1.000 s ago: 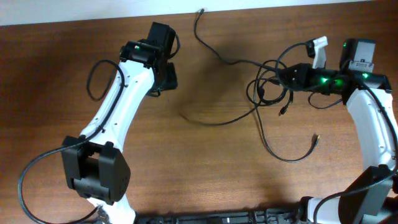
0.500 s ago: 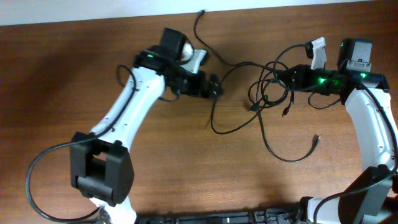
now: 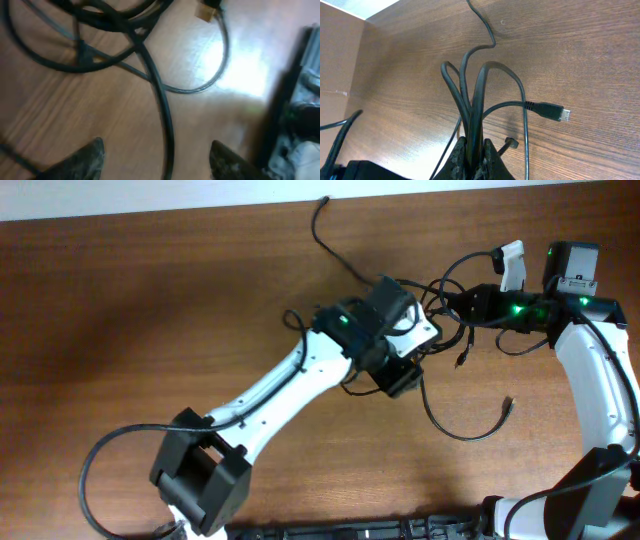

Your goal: Untangle cables

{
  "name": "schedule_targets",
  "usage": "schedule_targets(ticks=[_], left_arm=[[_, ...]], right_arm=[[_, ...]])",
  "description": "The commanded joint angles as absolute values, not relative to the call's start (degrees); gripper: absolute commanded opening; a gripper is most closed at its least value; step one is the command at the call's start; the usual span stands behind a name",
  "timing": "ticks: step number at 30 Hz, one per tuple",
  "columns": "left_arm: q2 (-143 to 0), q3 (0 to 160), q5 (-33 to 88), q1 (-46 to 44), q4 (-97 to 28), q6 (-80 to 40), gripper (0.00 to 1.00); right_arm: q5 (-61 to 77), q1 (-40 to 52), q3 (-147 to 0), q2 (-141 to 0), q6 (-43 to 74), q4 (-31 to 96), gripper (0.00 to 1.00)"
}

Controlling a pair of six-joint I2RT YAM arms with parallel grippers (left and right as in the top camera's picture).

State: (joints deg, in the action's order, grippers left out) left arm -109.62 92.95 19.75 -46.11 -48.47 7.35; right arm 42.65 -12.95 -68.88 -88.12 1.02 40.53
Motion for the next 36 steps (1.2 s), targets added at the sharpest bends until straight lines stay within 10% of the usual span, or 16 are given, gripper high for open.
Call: schedule_targets(ticks=[1, 3, 19, 20, 22, 28, 30, 36], left_arm=[[-113.95, 92.55, 10.63, -46.44, -46.87, -2.11, 0.38], [-114.61, 92.55, 10.59, -46.19, -47.40, -3.44, 0.00], [-98.87, 94.65, -2.52, -30.28, -55.77, -8.16, 0.00], [-98.87, 94.65, -5.06, -30.15, -56.84, -8.16, 0.17], [-98.87, 94.65, -6.72, -30.15, -57.63, -8.14, 0.99], [-98.98, 94.65, -6.72, -29.78, -57.56, -8.16, 0.99], [-98.98, 94.65, -6.72, -29.78, -57.56, -8.16, 0.99], [-99.04, 94.65, -6.72, -29.78, -57.56, -8.16, 0.99]], right_arm=[[42.78, -12.45, -69.56, -86.61, 0.47, 41.41, 0.04], [42.76, -12.45, -69.56, -86.61, 0.45, 41.60, 0.04], [37.69, -12.43, -69.56, -86.61, 0.49, 43.07, 0.04], [38.61, -12.40, -69.56, -86.61, 0.54, 43.13, 0.04], [43.55, -12.29, -69.56, -86.61, 0.54, 43.46, 0.04], [42.87, -7.73, -69.54, -86.61, 0.49, 49.39, 0.31], [37.26, -5.82, -69.54, -86.61, 0.49, 50.87, 0.58], [2.90, -3.66, -69.54, -86.61, 18.52, 53.84, 0.89]])
